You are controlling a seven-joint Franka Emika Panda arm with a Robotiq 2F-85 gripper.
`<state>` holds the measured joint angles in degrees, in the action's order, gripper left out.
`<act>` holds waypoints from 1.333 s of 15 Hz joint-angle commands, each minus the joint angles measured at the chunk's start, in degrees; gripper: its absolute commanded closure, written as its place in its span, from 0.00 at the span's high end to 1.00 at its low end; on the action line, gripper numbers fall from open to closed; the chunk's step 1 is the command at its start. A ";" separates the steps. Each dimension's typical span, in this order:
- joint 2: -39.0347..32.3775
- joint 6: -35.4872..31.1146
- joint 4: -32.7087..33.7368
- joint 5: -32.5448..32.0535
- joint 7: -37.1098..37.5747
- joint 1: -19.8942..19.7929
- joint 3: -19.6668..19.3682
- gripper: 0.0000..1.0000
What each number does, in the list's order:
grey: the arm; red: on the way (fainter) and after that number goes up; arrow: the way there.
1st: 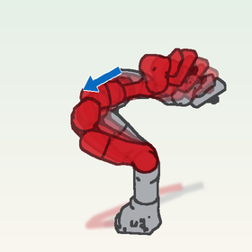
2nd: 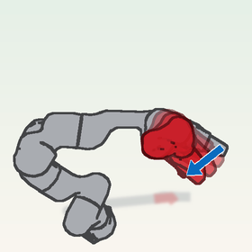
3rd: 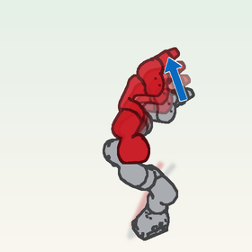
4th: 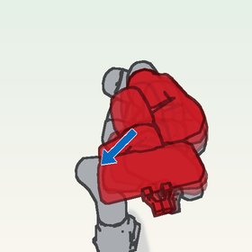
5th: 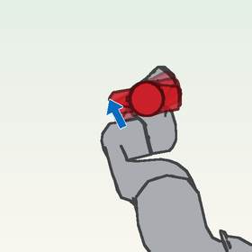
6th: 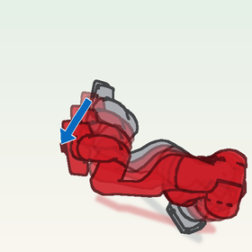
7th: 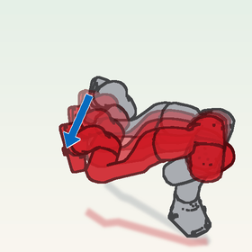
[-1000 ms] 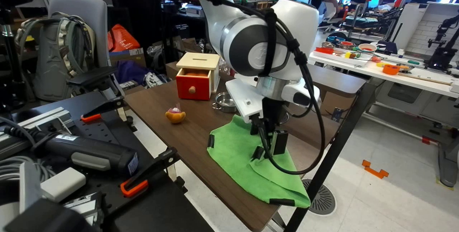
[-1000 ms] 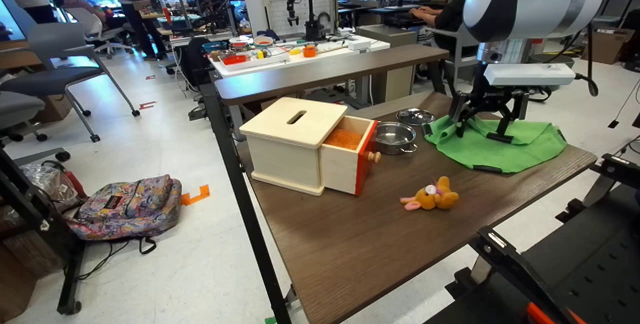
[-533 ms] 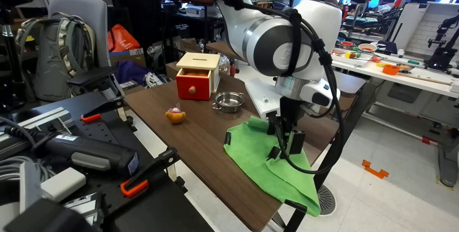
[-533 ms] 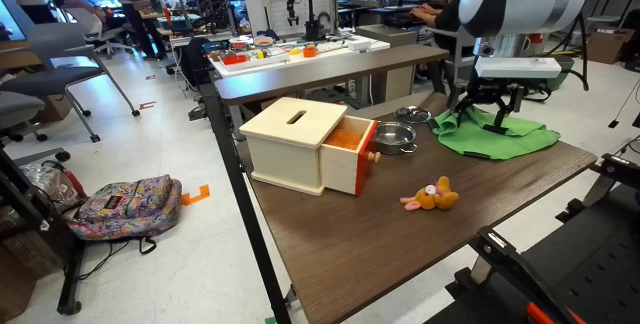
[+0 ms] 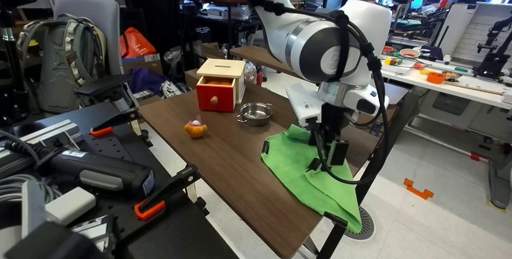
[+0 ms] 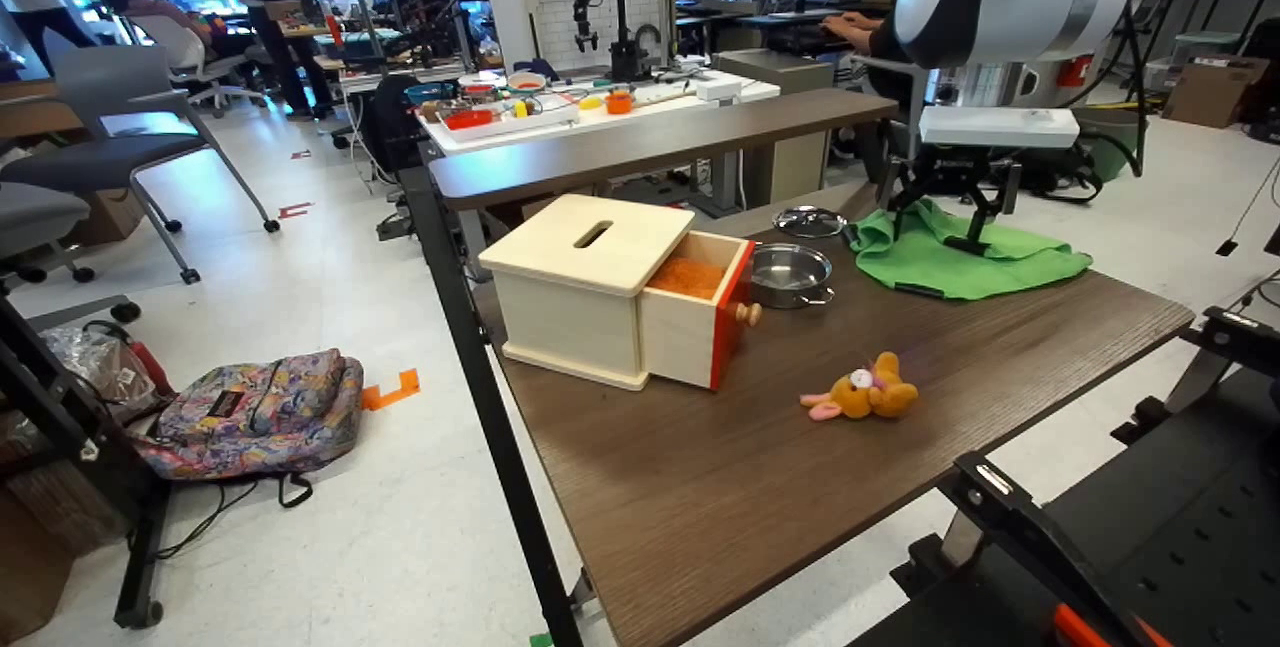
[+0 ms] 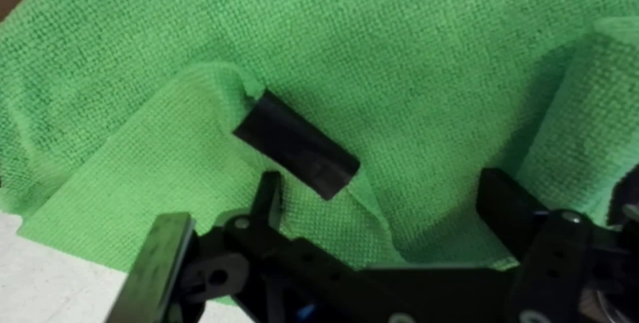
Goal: Slide the green cloth backward
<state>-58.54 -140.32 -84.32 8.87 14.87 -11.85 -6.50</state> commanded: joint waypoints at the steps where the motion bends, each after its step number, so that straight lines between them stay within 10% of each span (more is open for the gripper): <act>1: -2.86 2.13 4.79 0.74 1.32 0.29 -0.46 1.00; 20: 16.93 1.42 -13.32 0.27 -8.48 -2.61 -0.74 1.00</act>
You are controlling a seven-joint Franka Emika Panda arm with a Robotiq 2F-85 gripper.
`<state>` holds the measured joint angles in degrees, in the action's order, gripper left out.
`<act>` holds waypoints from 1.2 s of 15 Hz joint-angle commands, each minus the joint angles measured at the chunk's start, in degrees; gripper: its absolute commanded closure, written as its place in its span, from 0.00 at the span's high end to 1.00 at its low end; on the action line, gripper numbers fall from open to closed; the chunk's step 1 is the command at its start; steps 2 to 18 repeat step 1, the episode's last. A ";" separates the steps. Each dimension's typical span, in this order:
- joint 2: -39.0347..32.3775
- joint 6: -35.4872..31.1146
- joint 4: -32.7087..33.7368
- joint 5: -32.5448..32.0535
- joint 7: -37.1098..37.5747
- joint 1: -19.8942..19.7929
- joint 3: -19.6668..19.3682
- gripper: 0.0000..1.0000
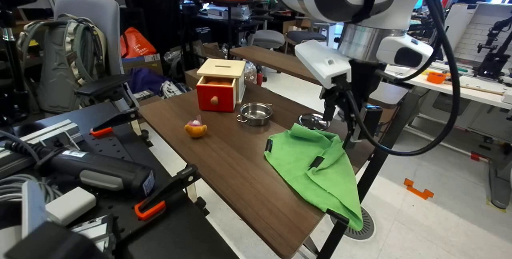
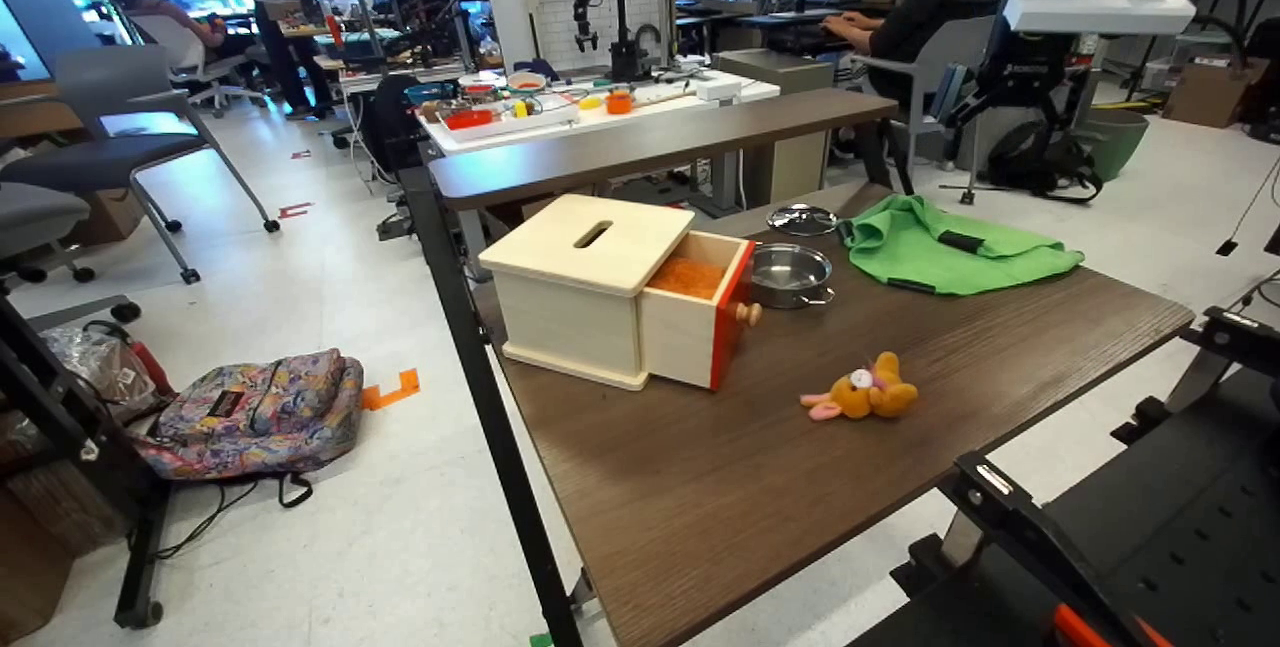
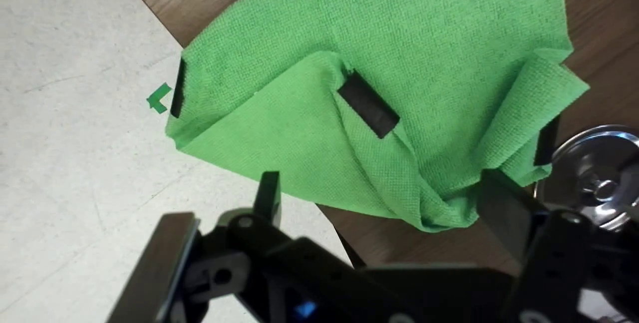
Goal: Slide the green cloth backward
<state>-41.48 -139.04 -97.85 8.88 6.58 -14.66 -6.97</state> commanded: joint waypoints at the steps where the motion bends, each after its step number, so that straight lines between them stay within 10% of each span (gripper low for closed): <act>1: 0.31 0.15 -0.40 0.28 -0.23 0.23 -0.22 1.00; 18: 0.31 0.15 -0.40 0.28 -0.23 0.23 -0.22 1.00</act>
